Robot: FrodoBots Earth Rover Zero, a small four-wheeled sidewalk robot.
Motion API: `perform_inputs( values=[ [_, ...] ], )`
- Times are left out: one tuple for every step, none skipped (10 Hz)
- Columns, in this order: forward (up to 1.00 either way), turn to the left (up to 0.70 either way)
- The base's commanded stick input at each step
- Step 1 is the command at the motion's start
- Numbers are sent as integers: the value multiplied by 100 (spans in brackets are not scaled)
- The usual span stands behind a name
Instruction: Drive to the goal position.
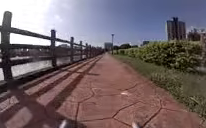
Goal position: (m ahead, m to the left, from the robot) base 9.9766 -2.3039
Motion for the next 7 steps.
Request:
perform_inputs(
  values=[
    [50, 0],
    [50, 0],
    [50, 0],
    [50, 0],
    [50, 0],
    [50, 0],
    [50, 0]
  ],
)
